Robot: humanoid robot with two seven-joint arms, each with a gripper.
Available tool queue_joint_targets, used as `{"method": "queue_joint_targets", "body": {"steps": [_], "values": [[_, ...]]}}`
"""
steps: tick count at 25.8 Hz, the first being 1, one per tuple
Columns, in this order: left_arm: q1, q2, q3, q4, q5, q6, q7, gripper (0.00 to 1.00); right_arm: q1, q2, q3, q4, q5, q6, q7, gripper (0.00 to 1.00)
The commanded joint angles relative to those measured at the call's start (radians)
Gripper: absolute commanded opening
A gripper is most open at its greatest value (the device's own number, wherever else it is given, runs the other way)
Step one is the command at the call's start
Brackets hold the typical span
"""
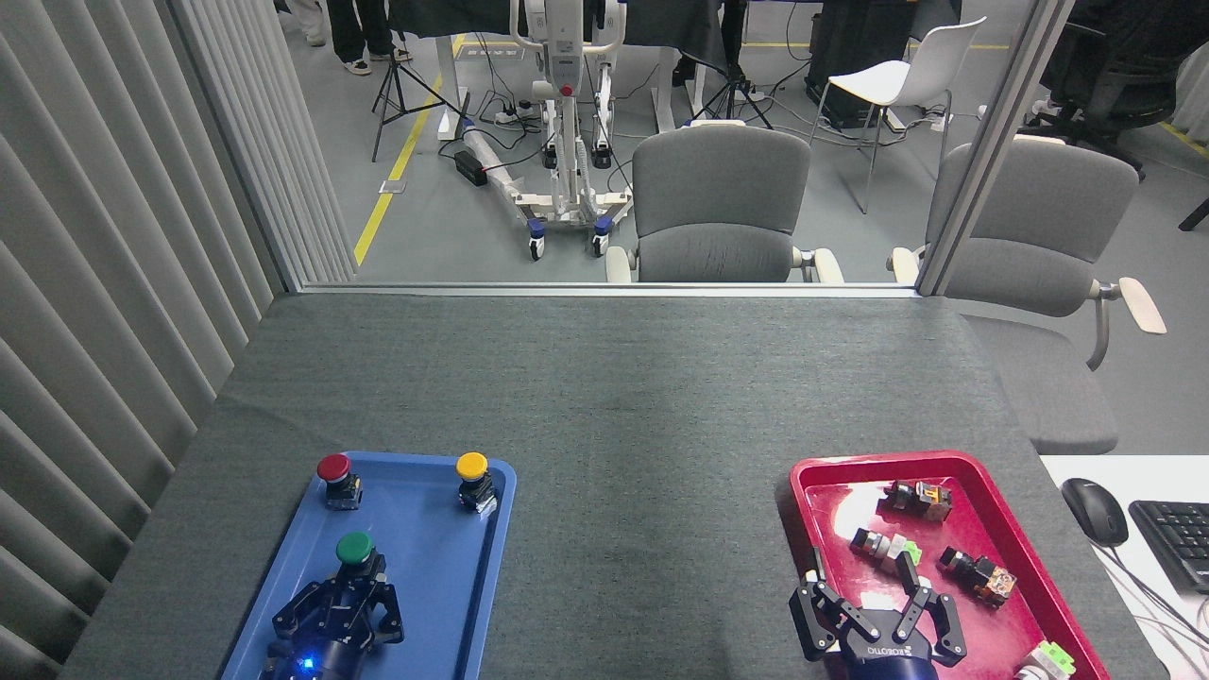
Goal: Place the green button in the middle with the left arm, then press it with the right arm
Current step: 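Carry the green button off the blue tray toward the table middle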
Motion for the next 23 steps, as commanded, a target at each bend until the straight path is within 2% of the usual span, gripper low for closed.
{"method": "queue_joint_targets", "body": {"steps": [1, 3, 5, 7, 10, 14, 18, 20, 23], "values": [[0.013, 0.012, -0.002, -0.005, 0.001, -0.050, 0.017, 0.10, 0.000, 0.001, -0.001, 0.000, -0.001, -0.002, 0.004, 1.00], [0.012, 0.023, -0.002, -0.010, 0.001, -0.107, 0.027, 0.05, 0.000, 0.003, -0.001, 0.000, -0.001, -0.002, 0.004, 1.00], [0.010, 0.024, -0.023, -0.036, -0.004, -0.179, 0.048, 0.05, 0.000, 0.004, -0.001, 0.000, 0.000, -0.002, 0.004, 1.00], [0.006, 0.027, -0.112, -0.087, -0.019, -0.214, 0.071, 0.05, 0.000, 0.004, -0.001, 0.000, 0.000, -0.002, 0.004, 1.00], [-0.008, 0.014, -0.193, -0.134, -0.026, -0.216, 0.071, 0.04, 0.000, 0.006, -0.001, -0.001, 0.000, -0.002, 0.004, 1.00], [-0.071, -0.016, -0.342, -0.110, -0.026, -0.207, 0.066, 0.02, 0.000, 0.006, -0.001, 0.000, 0.000, -0.002, 0.004, 1.00], [-0.093, -0.078, -0.368, -0.057, -0.030, -0.216, 0.063, 0.02, 0.000, 0.006, -0.001, 0.000, 0.000, -0.002, 0.004, 1.00], [-0.125, -0.089, -0.419, -0.027, -0.027, -0.211, 0.059, 0.02, 0.000, 0.004, -0.002, 0.000, 0.000, -0.002, 0.004, 1.00], [-0.169, -0.152, -0.442, 0.024, -0.029, -0.208, 0.057, 0.02, 0.000, 0.004, -0.002, -0.001, 0.000, -0.002, 0.005, 1.00]]}}
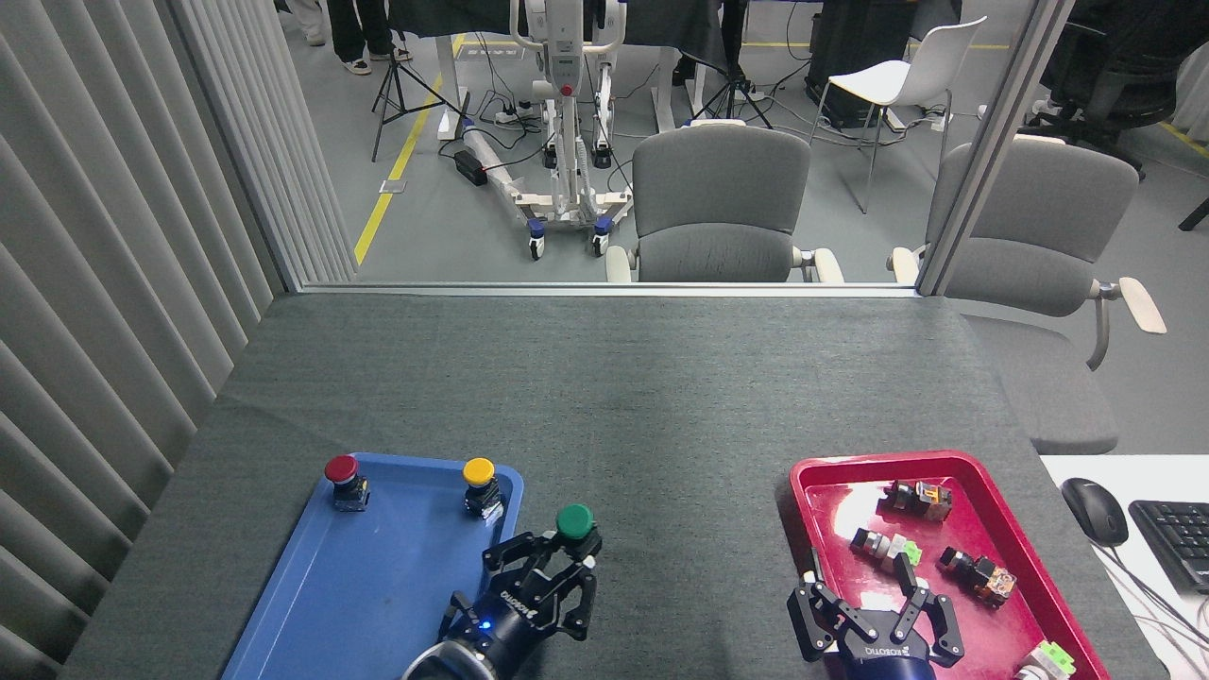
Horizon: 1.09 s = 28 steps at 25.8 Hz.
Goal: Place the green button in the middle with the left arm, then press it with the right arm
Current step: 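Carry the green button off the blue tray toward the table middle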
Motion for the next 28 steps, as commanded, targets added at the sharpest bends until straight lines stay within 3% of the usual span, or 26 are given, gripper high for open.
{"method": "queue_joint_targets", "body": {"steps": [1, 8, 13, 16, 18, 19, 20, 23, 28], "values": [[-0.059, -0.067, -0.033, 0.072, -0.002, -0.001, -0.004, 0.02, 0.000, 0.000, -0.001, -0.001, 0.000, 0.000, 0.000, 1.00], [-0.089, -0.065, -0.074, 0.216, -0.003, -0.007, -0.005, 0.05, 0.000, 0.001, -0.001, -0.001, 0.000, 0.000, 0.000, 1.00], [-0.136, -0.077, -0.174, 0.319, -0.002, 0.002, -0.005, 0.05, 0.000, 0.001, -0.001, -0.001, 0.000, 0.000, 0.003, 1.00], [-0.138, -0.088, -0.179, 0.317, -0.002, 0.000, -0.005, 0.12, 0.000, 0.000, 0.001, -0.001, 0.000, 0.000, 0.003, 1.00], [-0.138, -0.097, -0.177, 0.322, 0.003, 0.002, -0.001, 0.25, 0.000, -0.002, 0.001, -0.001, 0.000, 0.000, 0.003, 1.00], [-0.138, -0.097, -0.177, 0.322, 0.008, 0.003, -0.001, 0.37, 0.000, -0.004, 0.001, -0.001, 0.000, 0.000, 0.003, 1.00], [-0.138, -0.097, -0.177, 0.322, 0.011, 0.003, 0.001, 0.58, 0.000, -0.004, 0.001, -0.001, 0.000, 0.000, 0.003, 1.00], [-0.138, -0.097, -0.177, 0.319, 0.014, 0.002, 0.008, 1.00, 0.000, -0.002, 0.001, -0.001, 0.000, 0.000, 0.005, 1.00], [-0.138, -0.097, -0.177, 0.311, 0.012, -0.003, 0.008, 1.00, 0.000, -0.004, 0.001, -0.002, 0.002, -0.003, 0.005, 1.00]]}}
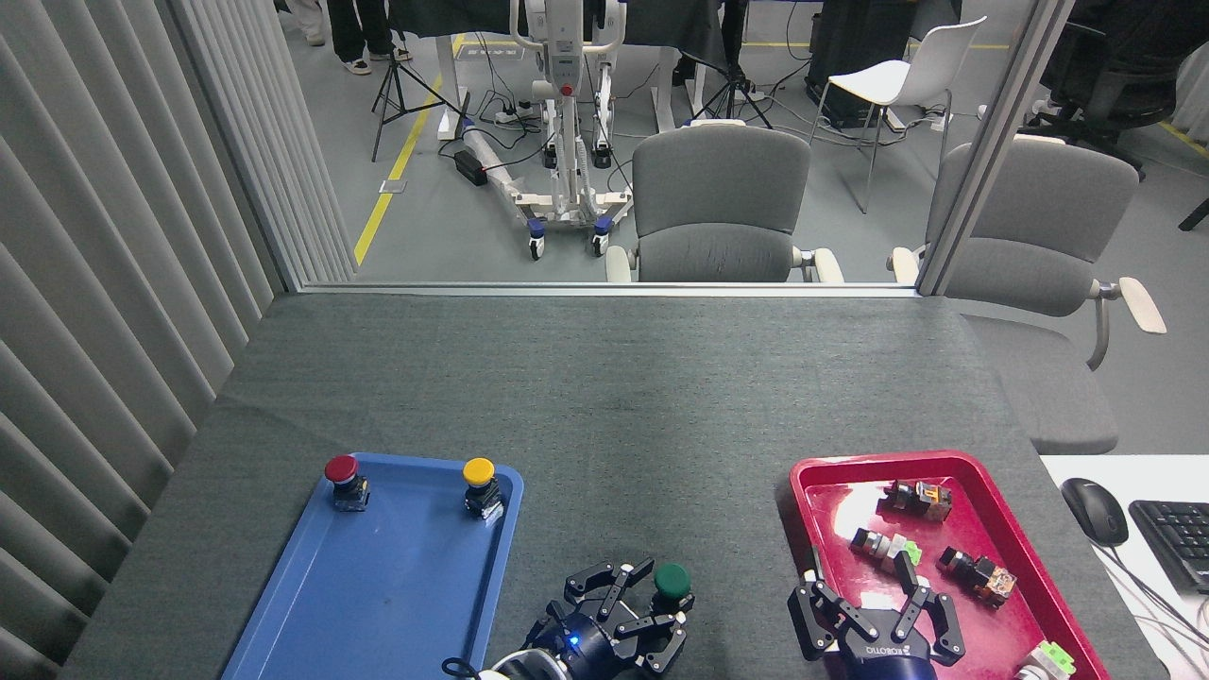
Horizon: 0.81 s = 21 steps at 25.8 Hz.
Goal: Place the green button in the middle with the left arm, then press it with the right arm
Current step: 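Carry the green button off the blue tray toward the table middle, then release the green button and withdraw the left gripper to the blue tray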
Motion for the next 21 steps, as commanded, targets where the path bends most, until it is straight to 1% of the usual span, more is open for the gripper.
{"method": "queue_joint_targets", "body": {"steps": [1, 5, 8, 10, 12, 14, 16, 19, 21], "values": [[0.003, 0.004, 0.002, -0.015, 0.002, -0.001, -0.001, 1.00, 0.000, -0.001, 0.000, -0.001, 0.002, -0.003, 0.001, 1.00], [0.052, 0.029, 0.014, -0.146, 0.005, 0.002, -0.011, 1.00, 0.000, -0.001, 0.000, -0.001, 0.003, -0.005, 0.001, 1.00], [0.113, 0.083, 0.062, -0.261, 0.006, 0.003, -0.015, 1.00, 0.000, 0.002, 0.002, -0.001, 0.005, -0.005, 0.001, 1.00], [0.149, 0.093, 0.094, -0.305, 0.006, 0.002, -0.015, 1.00, 0.000, 0.003, 0.002, -0.001, 0.017, -0.006, 0.003, 0.99], [0.167, 0.101, 0.102, -0.336, 0.006, 0.002, -0.015, 1.00, 0.000, 0.005, 0.003, -0.004, 0.028, -0.008, 0.004, 0.99], [0.178, 0.126, 0.114, -0.365, 0.008, 0.005, -0.015, 1.00, 0.000, 0.005, 0.009, -0.007, 0.041, -0.016, 0.004, 0.99], [0.222, 0.146, 0.169, -0.408, 0.026, 0.005, -0.015, 1.00, -0.002, 0.006, 0.029, -0.009, 0.057, -0.017, 0.004, 0.99], [0.299, 0.172, 0.276, -0.502, 0.032, 0.003, -0.015, 1.00, 0.000, 0.008, 0.031, -0.010, 0.058, -0.017, 0.004, 0.99], [0.330, 0.179, 0.339, -0.546, 0.032, 0.003, -0.015, 1.00, 0.000, 0.010, 0.032, -0.010, 0.058, -0.017, 0.004, 0.99]]}}
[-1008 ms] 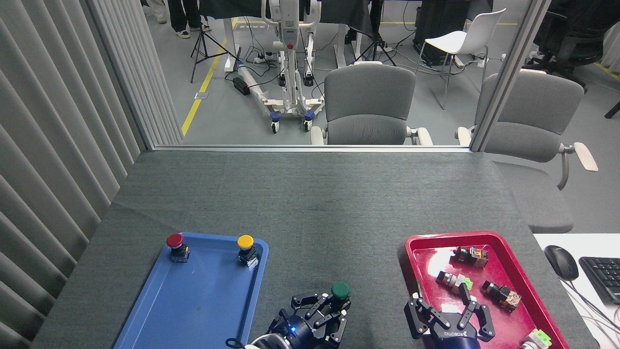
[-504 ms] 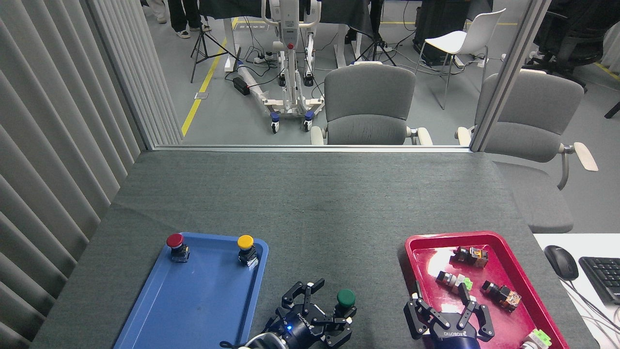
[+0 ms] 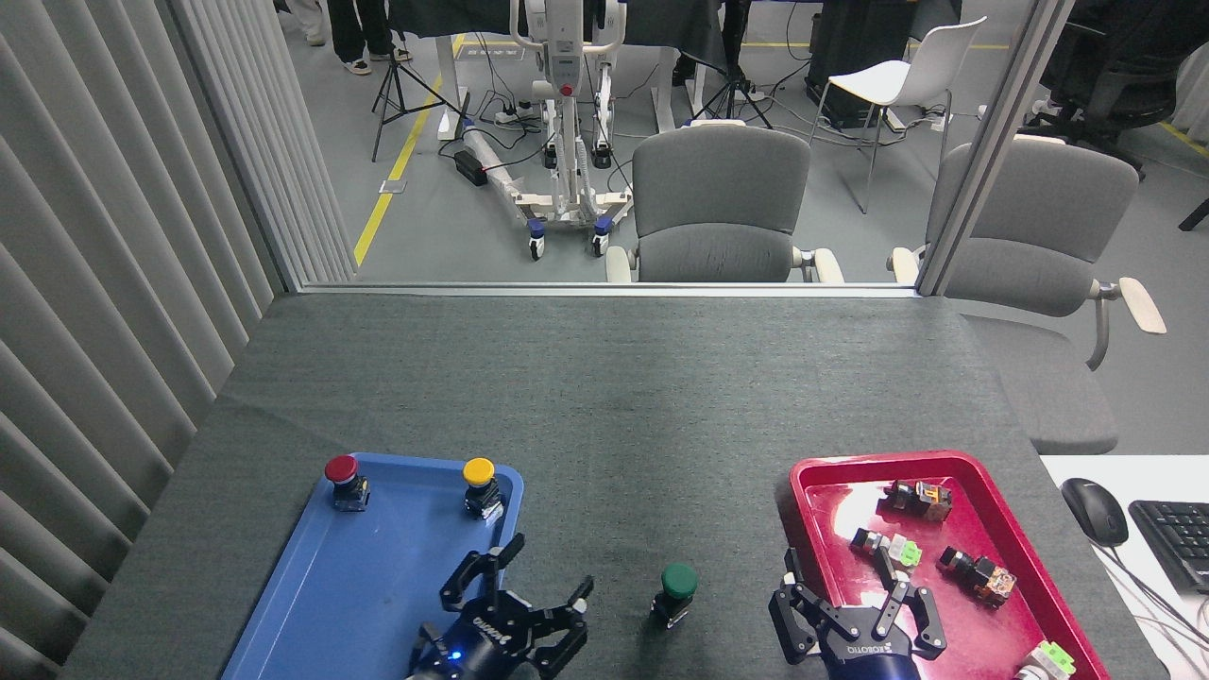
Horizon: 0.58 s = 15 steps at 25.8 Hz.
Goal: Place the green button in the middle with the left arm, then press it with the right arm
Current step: 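Release the green button and withdraw the left gripper to the blue tray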
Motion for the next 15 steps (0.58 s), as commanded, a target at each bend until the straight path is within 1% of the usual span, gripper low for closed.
{"method": "queue_joint_targets", "body": {"steps": [1, 4, 6, 7, 9, 11, 12, 14, 15], "values": [[0.064, 0.019, 0.125, -0.084, 0.005, 0.000, -0.001, 1.00, 0.001, 0.002, 0.005, -0.002, 0.005, 0.000, 0.000, 0.99], [0.068, 0.019, 0.228, -0.084, 0.005, 0.000, -0.001, 1.00, 0.001, 0.009, 0.019, -0.005, 0.005, 0.000, 0.000, 0.99], [0.068, 0.021, 0.277, -0.077, 0.004, 0.003, 0.002, 1.00, -0.001, 0.011, 0.027, -0.005, 0.019, 0.000, 0.000, 0.99], [0.070, 0.019, 0.301, -0.074, 0.002, 0.018, 0.002, 1.00, -0.001, 0.011, 0.033, -0.005, 0.037, -0.002, 0.000, 0.98], [0.081, 0.019, 0.323, -0.074, 0.002, 0.092, 0.002, 1.00, -0.001, 0.012, 0.058, -0.005, 0.056, -0.003, 0.003, 0.93], [0.096, 0.019, 0.324, -0.085, 0.004, 0.165, 0.004, 1.00, -0.002, 0.020, 0.071, -0.008, 0.057, -0.006, 0.008, 0.81], [0.096, 0.019, 0.324, -0.088, 0.004, 0.189, 0.004, 1.00, -0.004, 0.023, 0.077, -0.008, 0.057, -0.014, 0.008, 0.71], [0.096, 0.021, 0.324, -0.088, 0.004, 0.195, 0.005, 1.00, -0.007, 0.025, 0.097, -0.008, 0.057, -0.037, 0.008, 0.53], [0.097, 0.021, 0.326, -0.090, 0.004, 0.195, 0.005, 1.00, -0.008, 0.026, 0.110, -0.008, 0.057, -0.039, 0.008, 0.46]]}}
